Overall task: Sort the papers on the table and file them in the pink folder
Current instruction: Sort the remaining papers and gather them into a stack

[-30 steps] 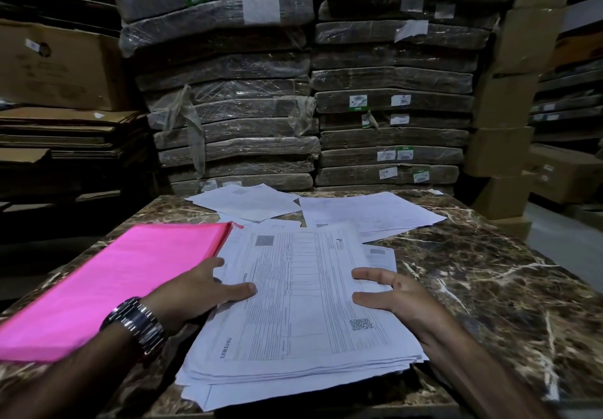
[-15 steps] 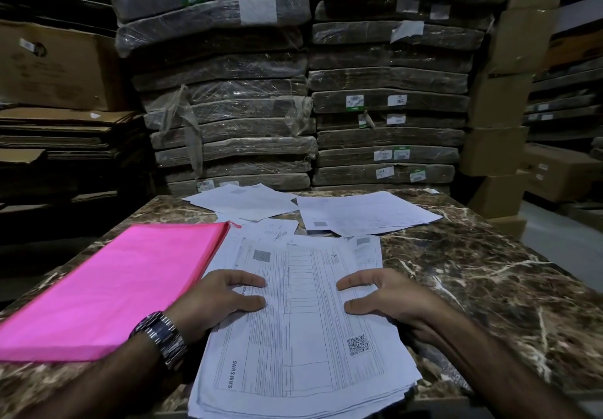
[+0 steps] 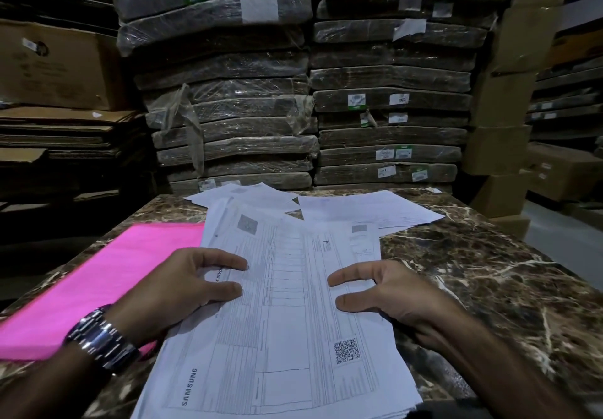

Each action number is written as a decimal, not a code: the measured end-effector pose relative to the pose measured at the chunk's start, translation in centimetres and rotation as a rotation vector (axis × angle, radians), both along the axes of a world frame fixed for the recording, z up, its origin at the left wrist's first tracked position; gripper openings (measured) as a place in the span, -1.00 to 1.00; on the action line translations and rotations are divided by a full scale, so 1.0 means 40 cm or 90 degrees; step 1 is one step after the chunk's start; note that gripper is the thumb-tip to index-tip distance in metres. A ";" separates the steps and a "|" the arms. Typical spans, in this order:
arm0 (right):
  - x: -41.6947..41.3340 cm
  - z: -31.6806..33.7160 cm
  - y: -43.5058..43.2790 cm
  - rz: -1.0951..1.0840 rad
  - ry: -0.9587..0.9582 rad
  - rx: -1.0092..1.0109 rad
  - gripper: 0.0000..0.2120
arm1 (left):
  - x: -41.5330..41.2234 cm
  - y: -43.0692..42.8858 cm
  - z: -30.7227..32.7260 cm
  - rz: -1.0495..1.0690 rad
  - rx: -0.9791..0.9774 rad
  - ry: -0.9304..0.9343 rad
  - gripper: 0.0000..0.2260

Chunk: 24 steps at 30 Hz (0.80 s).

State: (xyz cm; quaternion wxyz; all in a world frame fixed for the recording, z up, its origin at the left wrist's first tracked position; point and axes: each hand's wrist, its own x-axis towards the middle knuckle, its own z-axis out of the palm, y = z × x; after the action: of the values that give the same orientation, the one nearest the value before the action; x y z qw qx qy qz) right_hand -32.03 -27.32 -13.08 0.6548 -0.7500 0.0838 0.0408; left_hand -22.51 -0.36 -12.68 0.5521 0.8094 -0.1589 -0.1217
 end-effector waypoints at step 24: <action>0.156 0.144 -0.091 -0.046 -0.421 -0.199 -0.61 | 0.138 -0.135 0.097 0.066 -0.188 -0.490 -0.75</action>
State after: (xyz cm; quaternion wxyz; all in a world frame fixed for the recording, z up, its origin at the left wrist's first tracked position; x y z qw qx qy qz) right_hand -25.77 -30.98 -7.34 0.5248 -0.8103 -0.1007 -0.2405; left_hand -16.99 -5.75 -8.80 0.5679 0.7148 -0.3286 0.2420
